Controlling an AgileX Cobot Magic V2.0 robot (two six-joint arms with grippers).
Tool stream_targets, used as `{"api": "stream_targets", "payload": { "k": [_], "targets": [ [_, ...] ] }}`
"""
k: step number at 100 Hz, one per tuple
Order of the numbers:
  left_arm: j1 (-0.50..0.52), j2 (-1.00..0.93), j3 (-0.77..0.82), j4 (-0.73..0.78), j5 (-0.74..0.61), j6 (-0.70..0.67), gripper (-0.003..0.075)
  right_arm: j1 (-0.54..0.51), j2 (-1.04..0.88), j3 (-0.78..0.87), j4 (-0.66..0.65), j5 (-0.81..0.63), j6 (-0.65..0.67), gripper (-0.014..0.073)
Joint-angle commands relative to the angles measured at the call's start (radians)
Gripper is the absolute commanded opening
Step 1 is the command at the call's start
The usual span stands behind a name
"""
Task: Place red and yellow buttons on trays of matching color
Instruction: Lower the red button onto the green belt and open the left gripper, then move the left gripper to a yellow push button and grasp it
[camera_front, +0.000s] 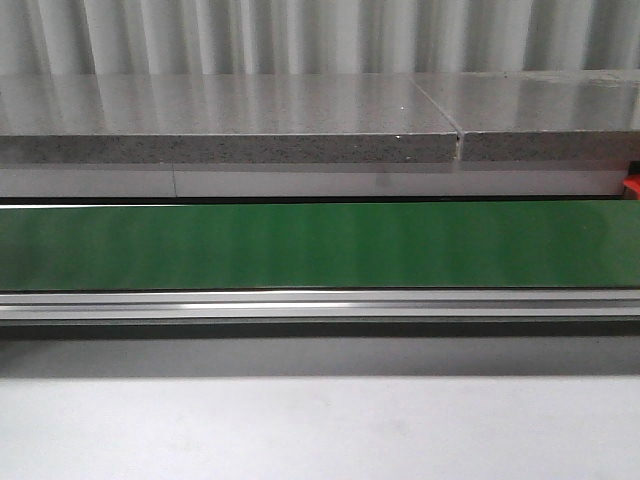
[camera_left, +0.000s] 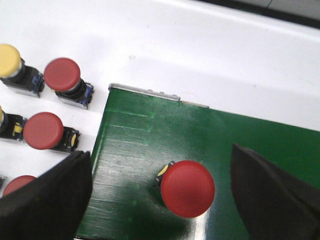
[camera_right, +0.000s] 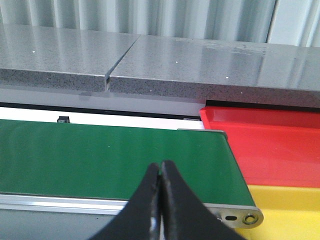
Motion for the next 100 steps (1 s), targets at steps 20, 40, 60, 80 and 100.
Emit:
{"api": "stream_targets", "payload": {
  "k": [20,40,60,80,100],
  "targets": [
    [0.075,-0.123,-0.015,0.004,-0.016,-0.085,0.0531,0.001,-0.014,-0.014,-0.012,-0.078,0.0,-0.0069],
    [0.21,-0.123,0.087,0.056,0.018,-0.143,0.0531,0.001,-0.014,-0.014,-0.012,-0.077,0.0,-0.0069],
    [0.373,-0.126,0.22,0.15,0.018,-0.229,0.0531,0.001,-0.014,-0.014,-0.012,-0.077,0.0,-0.0069],
    [0.5,-0.124,0.323,0.179,-0.081,-0.287,0.0531,0.001,-0.014,-0.014,-0.012,-0.077,0.0,-0.0069],
    [0.534,-0.076,0.335,0.182,-0.11,-0.287,0.0531,0.001,-0.014,-0.014,-0.012,-0.077,0.0,-0.0069]
  ]
}}
